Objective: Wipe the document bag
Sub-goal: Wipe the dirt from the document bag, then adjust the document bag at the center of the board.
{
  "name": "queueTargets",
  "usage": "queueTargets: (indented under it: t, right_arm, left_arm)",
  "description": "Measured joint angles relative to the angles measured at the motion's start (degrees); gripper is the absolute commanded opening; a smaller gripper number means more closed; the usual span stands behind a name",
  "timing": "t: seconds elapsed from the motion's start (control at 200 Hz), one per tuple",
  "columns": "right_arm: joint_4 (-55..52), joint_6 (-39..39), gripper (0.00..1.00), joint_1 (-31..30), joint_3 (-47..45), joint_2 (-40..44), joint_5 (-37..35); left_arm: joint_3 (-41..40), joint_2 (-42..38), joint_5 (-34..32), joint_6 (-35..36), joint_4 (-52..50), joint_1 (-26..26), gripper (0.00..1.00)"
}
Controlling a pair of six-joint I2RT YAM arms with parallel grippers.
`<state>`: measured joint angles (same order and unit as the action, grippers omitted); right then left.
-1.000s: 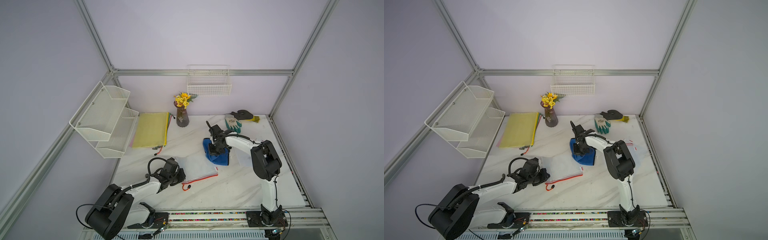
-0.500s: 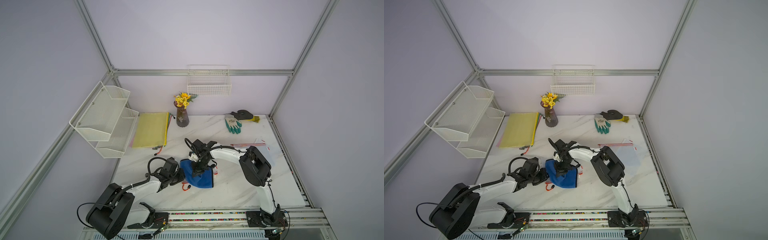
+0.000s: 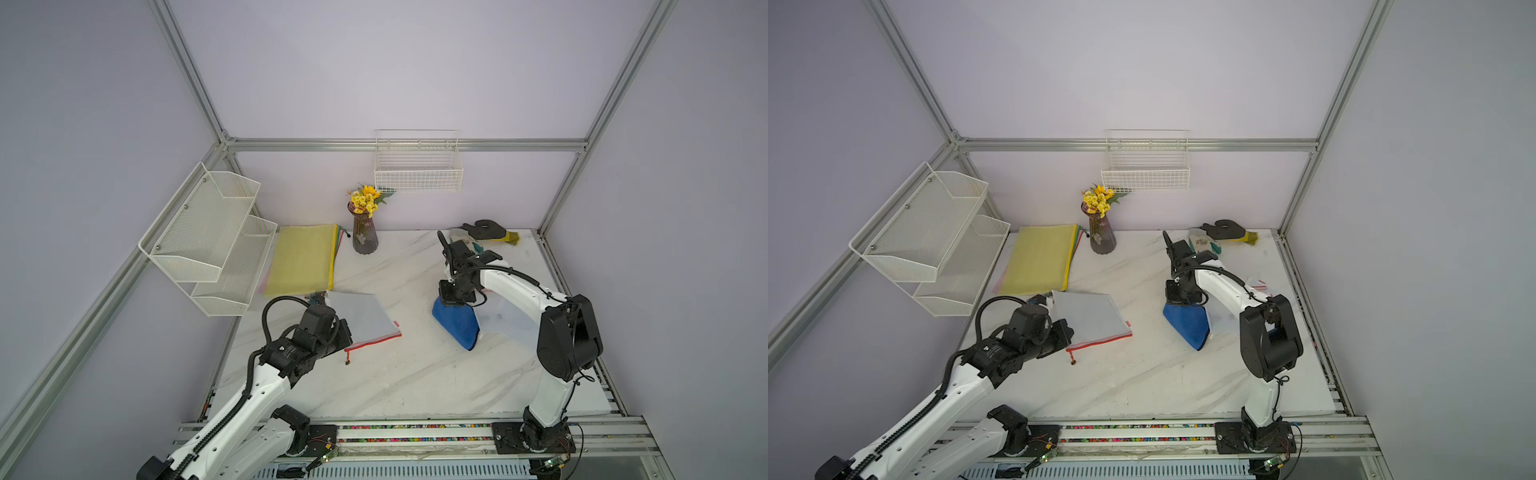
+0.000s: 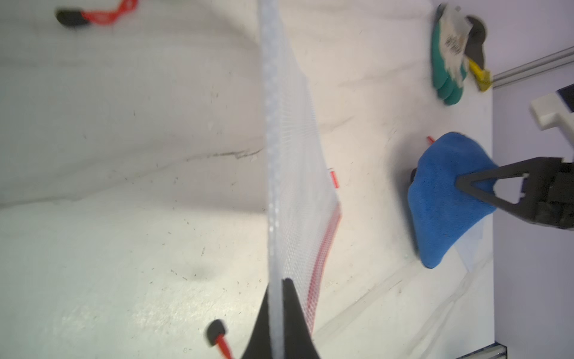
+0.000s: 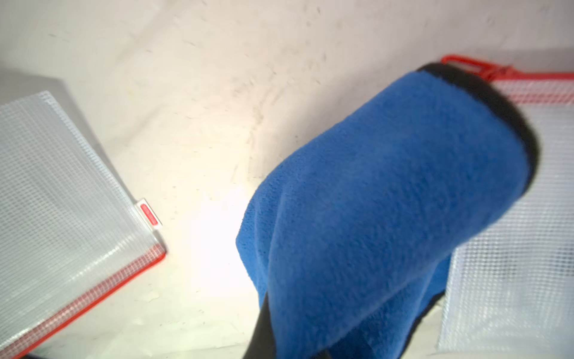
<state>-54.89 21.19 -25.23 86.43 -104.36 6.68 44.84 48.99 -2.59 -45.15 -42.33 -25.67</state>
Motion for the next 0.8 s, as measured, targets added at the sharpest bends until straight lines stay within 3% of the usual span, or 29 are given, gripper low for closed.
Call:
queueTargets:
  t: [0.2, 0.315, 0.445, 0.58, 0.7, 0.8]
  right_arm:
    - [-0.46, -0.02, 0.0, -0.55, 2.49, 0.13, 3.1]
    - [-0.7, 0.22, 0.0, -0.55, 2.75, -0.35, 3.23]
    - [-1.36, 0.66, 0.0, -0.55, 5.88, -0.33, 2.58]
    - [-1.31, 0.85, 0.0, -0.46, 8.81, 0.13, 1.75]
    - [-1.44, 0.83, 0.0, -0.26, 9.35, 0.61, 1.25]
    - [-1.73, 0.81, 0.0, -0.17, 9.27, 0.68, 0.2]
  left_arm:
    - [27.71, 5.6, -10.4, 12.17, -20.09, 0.07, 0.0]
    - [36.15, 10.75, -17.42, 18.14, -26.64, -2.82, 0.0]
    - [38.8, 21.7, -24.2, 22.58, -29.42, -12.17, 0.0]
    - [36.63, 37.46, -25.62, 24.44, -24.76, -20.28, 0.0]
    - [34.01, 49.64, -21.68, 24.81, -18.62, -26.03, 0.0]
    - [34.01, 55.39, -16.55, 24.79, -13.94, -28.83, 0.0]
